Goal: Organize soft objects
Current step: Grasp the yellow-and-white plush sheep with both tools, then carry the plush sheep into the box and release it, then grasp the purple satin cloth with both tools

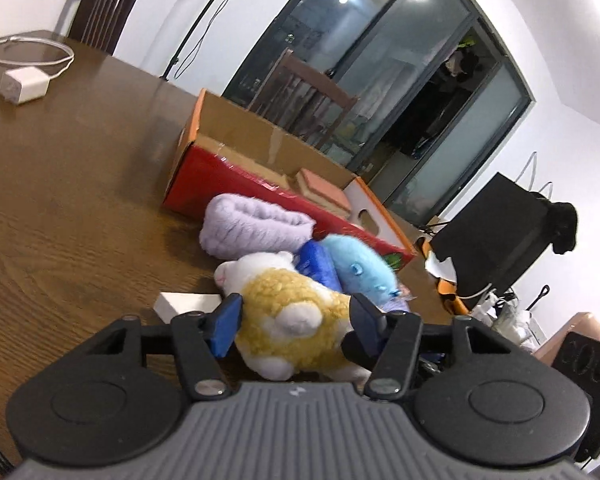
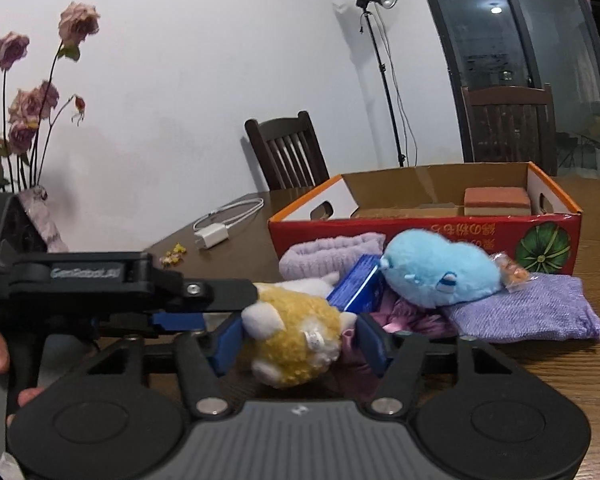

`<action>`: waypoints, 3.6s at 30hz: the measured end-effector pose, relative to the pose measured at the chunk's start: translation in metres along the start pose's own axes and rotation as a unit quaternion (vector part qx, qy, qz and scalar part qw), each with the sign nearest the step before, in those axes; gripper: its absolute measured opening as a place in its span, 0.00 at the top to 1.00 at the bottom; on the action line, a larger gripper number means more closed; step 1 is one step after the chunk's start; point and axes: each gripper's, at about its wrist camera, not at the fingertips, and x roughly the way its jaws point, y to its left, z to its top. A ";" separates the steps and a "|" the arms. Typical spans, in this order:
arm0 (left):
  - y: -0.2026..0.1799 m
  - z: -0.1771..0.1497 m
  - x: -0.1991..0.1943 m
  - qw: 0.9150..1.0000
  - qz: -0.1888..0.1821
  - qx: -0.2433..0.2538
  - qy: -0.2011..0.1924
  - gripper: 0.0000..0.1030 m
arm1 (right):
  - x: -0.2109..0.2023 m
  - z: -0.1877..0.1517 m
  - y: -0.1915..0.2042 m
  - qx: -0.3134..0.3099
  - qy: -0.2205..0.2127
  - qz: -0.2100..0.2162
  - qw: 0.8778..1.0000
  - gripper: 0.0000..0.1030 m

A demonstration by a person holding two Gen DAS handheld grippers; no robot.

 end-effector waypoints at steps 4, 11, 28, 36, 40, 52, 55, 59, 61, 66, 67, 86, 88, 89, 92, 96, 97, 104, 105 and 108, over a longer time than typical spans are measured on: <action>-0.014 -0.008 -0.028 1.000 -0.014 0.015 -0.009 0.43 | -0.021 -0.001 0.003 0.008 -0.008 0.018 1.000 0.44; -0.013 -0.060 -0.054 0.999 -0.019 0.004 0.038 0.43 | -0.060 -0.039 0.024 -0.062 0.026 0.022 0.997 0.40; -0.019 -0.066 -0.047 0.998 0.025 0.043 0.037 0.41 | -0.076 -0.047 0.008 0.024 0.026 0.075 0.997 0.35; -0.014 -0.067 -0.072 0.999 0.006 0.038 0.030 0.39 | -0.071 -0.047 0.016 0.055 0.051 0.125 0.989 0.36; -0.009 -0.067 -0.058 0.999 0.015 0.018 0.049 0.45 | -0.072 -0.051 0.017 0.062 0.054 0.098 0.992 0.42; -0.016 -0.034 -0.076 0.999 -0.029 0.040 0.000 0.54 | -0.063 -0.039 0.013 0.101 0.052 0.102 0.988 0.49; -0.029 0.013 -0.063 0.996 -0.040 0.067 -0.031 0.54 | -0.058 0.007 0.007 0.087 0.017 0.106 0.990 0.49; -0.038 0.093 -0.004 0.993 -0.029 0.108 -0.047 0.54 | -0.011 0.089 -0.025 0.069 0.002 0.088 0.994 0.49; -0.029 0.128 0.037 0.996 -0.013 0.088 -0.020 0.54 | 0.025 0.120 -0.046 0.078 0.019 0.077 0.994 0.49; -0.003 0.162 0.113 0.995 0.048 0.074 0.036 0.54 | 0.122 0.151 -0.101 0.129 0.097 0.061 0.985 0.49; 0.002 0.162 0.123 0.994 0.061 0.076 0.046 0.54 | 0.135 0.151 -0.107 0.135 0.110 0.057 0.983 0.49; -0.034 0.142 0.042 0.973 0.127 0.191 -0.022 0.36 | 0.110 0.161 -0.088 0.025 0.104 0.004 0.994 0.49; -0.048 0.134 0.019 0.967 0.123 0.215 -0.051 0.28 | 0.073 0.167 -0.078 -0.007 0.075 -0.020 0.997 0.46; -0.056 0.125 0.004 0.963 0.119 0.231 -0.069 0.24 | 0.050 0.167 -0.071 -0.023 0.058 -0.030 0.998 0.44; -0.071 0.101 -0.026 0.959 0.104 0.247 -0.093 0.20 | -0.003 0.161 -0.056 -0.054 0.024 -0.048 0.997 0.40; -0.080 0.065 -0.050 0.962 0.090 0.238 -0.095 0.17 | -0.059 0.131 -0.037 -0.078 -0.010 -0.069 0.995 0.34; -0.082 0.053 -0.054 0.963 0.090 0.238 -0.094 0.16 | -0.068 0.122 -0.031 -0.085 -0.017 -0.073 0.994 0.33; -0.094 -0.023 -0.074 0.956 0.106 0.264 -0.067 0.13 | -0.091 0.023 0.009 -0.135 -0.001 -0.089 0.987 0.32; -0.094 -0.033 -0.076 0.959 0.104 0.258 -0.062 0.13 | -0.092 0.009 0.012 -0.127 0.005 -0.088 0.988 0.32; -0.092 -0.053 -0.076 0.966 0.094 0.238 -0.038 0.13 | -0.094 -0.022 0.015 -0.104 0.026 -0.078 0.991 0.33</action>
